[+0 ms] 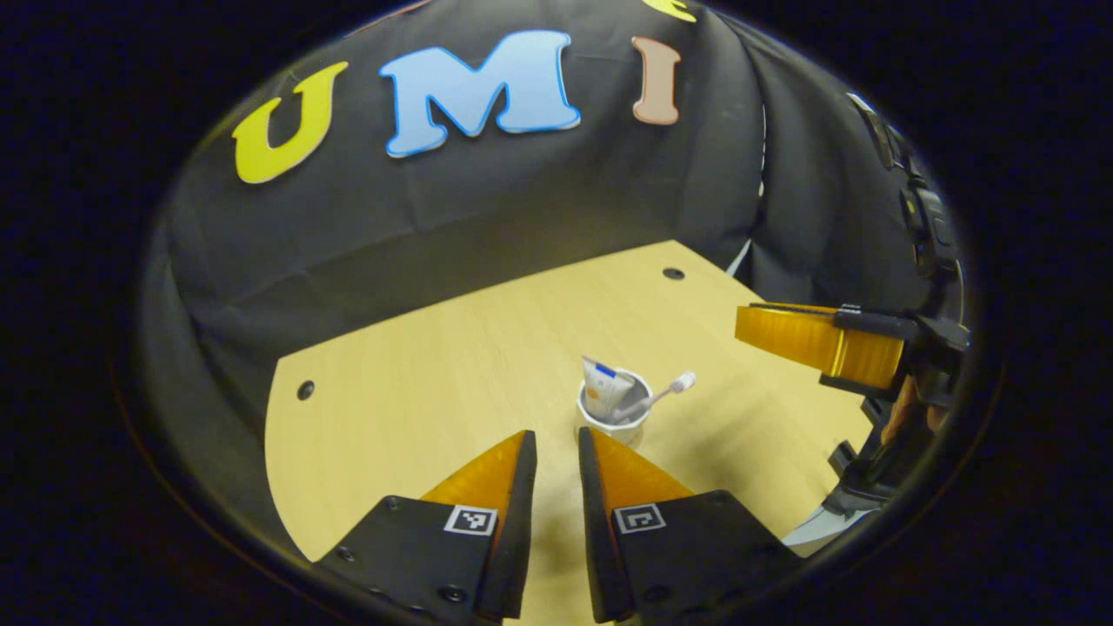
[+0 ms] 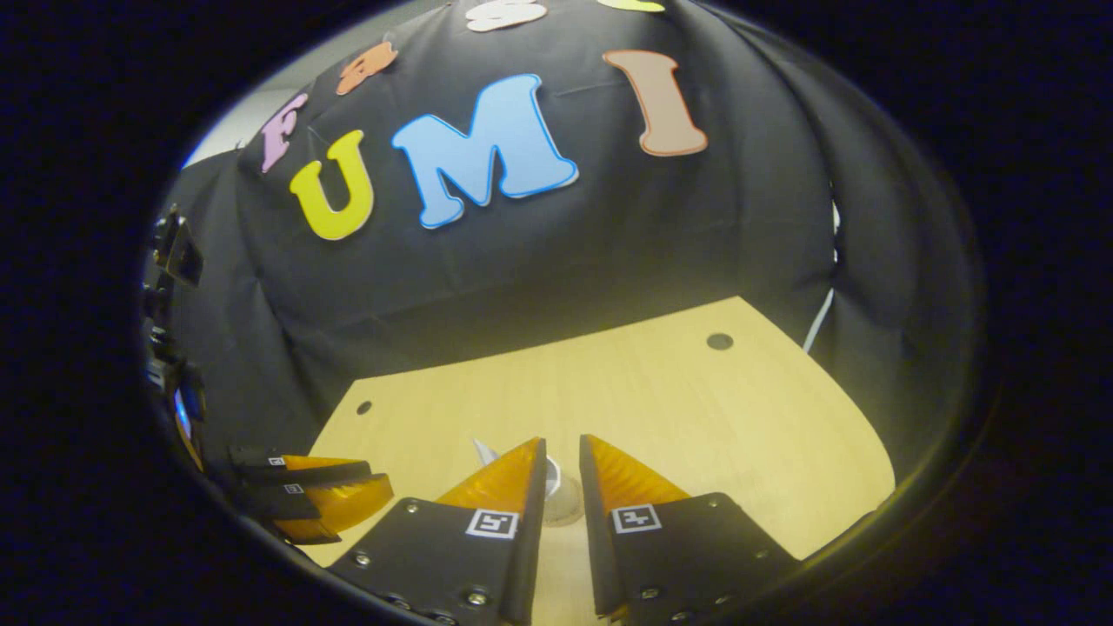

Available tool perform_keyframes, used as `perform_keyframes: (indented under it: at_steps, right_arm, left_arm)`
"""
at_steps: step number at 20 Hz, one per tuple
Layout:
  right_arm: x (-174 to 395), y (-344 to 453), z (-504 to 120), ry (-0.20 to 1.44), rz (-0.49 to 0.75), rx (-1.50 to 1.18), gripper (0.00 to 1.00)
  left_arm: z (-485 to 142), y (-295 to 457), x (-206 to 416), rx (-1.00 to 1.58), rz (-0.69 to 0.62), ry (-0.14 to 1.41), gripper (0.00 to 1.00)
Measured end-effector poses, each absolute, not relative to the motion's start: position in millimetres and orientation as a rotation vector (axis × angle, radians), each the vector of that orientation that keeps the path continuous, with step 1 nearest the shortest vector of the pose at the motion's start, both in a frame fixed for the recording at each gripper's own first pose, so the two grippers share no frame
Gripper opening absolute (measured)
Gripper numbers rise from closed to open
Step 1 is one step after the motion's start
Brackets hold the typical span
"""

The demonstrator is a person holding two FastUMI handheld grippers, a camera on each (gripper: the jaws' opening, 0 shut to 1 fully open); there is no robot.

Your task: Put the toothbrush and toothpaste on the desktop into the cup, then pick up the cup and place it on the coaster on the desktop.

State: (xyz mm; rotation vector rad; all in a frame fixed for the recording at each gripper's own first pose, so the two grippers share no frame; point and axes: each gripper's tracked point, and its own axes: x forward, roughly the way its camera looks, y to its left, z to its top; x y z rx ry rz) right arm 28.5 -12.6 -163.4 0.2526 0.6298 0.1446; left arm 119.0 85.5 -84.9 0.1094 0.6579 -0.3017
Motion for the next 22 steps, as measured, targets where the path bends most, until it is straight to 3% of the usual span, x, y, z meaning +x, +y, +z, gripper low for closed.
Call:
perform_keyframes:
  at_steps: [6, 14, 22]
  right_arm:
    - [36.1, 8.5, -71.6, 0.427, 0.223, 0.216, 0.25]
    - [40.0, 21.8, 13.6, 0.195, 0.247, 0.171, 0.25]
    - [42.5, 32.6, 14.3, 0.129, 0.23, 0.114, 0.24]
  left_arm:
    - [19.4, 96.4, 114.7, 0.029, -0.212, 0.304, 0.34]
    - [45.8, 96.7, 113.3, 0.004, -0.07, -0.054, 0.33]
    - [31.2, 101.7, 128.1, -0.021, -0.012, -0.098, 0.34]
